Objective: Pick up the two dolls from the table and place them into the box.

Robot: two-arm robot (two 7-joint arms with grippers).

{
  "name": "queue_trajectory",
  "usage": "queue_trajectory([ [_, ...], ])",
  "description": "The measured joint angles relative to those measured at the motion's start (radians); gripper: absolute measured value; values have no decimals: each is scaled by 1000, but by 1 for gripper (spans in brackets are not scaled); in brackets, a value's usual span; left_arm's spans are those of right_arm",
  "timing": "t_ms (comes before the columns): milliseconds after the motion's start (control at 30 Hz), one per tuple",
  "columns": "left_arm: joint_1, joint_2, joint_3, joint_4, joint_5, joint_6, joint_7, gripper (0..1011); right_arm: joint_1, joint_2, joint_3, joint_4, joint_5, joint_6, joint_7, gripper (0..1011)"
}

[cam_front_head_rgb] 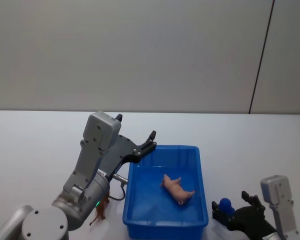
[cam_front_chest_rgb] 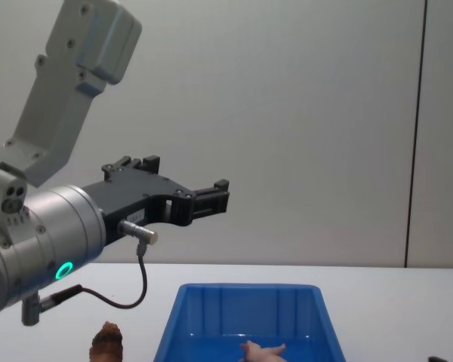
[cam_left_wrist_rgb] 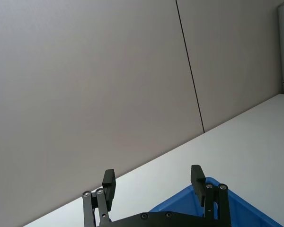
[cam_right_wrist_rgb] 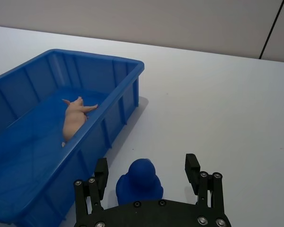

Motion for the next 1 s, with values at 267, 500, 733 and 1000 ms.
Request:
queue_trajectory([
  [267,0,0,0,0,0,0,0,1001,32,-20,-9,70,-13,-27,29,984],
  [500,0,0,0,0,0,0,0,1001,51,-31,-15,110,-21,-43,42,806],
  [733,0,0,0,0,0,0,0,1001,60,-39,-18,133,-27,-56,43,560],
  [1000,0,0,0,0,0,0,0,1001,61,-41,-19,137,-33,-65,36,322],
])
